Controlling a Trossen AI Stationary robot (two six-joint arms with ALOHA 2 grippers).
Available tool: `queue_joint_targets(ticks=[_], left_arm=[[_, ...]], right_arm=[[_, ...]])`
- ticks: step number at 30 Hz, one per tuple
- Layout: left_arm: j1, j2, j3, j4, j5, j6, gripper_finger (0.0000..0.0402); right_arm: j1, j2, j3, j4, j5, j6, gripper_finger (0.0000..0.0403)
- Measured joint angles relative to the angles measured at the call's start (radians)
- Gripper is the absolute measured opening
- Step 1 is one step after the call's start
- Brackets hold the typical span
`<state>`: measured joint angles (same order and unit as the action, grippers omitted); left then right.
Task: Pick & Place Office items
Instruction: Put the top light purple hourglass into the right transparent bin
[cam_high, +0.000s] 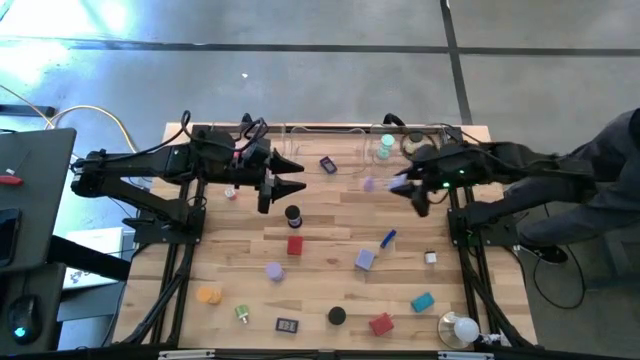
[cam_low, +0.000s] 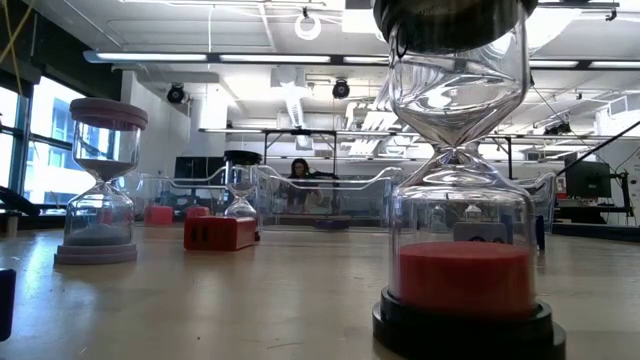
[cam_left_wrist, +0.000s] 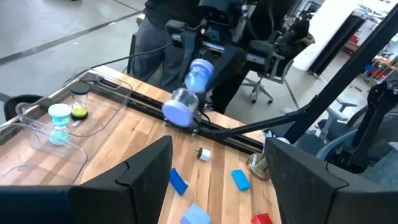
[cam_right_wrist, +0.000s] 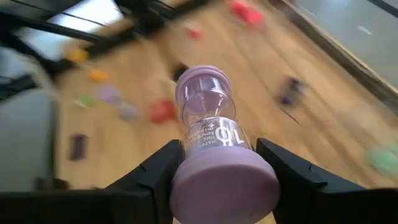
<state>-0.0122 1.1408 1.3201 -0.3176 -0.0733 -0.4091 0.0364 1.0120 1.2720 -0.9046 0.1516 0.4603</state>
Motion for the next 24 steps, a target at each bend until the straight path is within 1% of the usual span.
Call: queue_joint_targets(ticks=[5, 7, 9, 15, 21, 24], left_arm=[[0.026, 0.0, 0.0, 0.0, -0.003, -0.003, 0.0249], [0.039, 0.0, 0.0, 0.002, -0.003, -0.003, 0.0249], [0.049, 0.0, 0.0, 0.004, -0.003, -0.012, 0.0249], [0.07, 0.0, 0.0, 0.004, -0.003, -0.017, 0.0249], [0.069, 0.0, 0.001, 0.004, -0.002, -0.021, 0.0249], [0.069, 0.0, 0.001, 0.004, -0.002, -0.049, 0.0249]], right_arm=[[-0.029, -0.071, 0.0, -0.262, 0.138, 0.108, 0.018], [-0.061, -0.087, 0.0, -0.335, 0.173, 0.131, 0.018], [-0.103, -0.097, 0.0, -0.379, 0.185, 0.132, 0.018], [-0.273, -0.102, 0.0, -0.458, 0.176, 0.007, 0.018], [-0.468, -0.076, 0.0, -0.485, 0.094, -0.18, 0.018], [-0.547, -0.063, 0.0, -0.487, 0.046, -0.266, 0.018]])
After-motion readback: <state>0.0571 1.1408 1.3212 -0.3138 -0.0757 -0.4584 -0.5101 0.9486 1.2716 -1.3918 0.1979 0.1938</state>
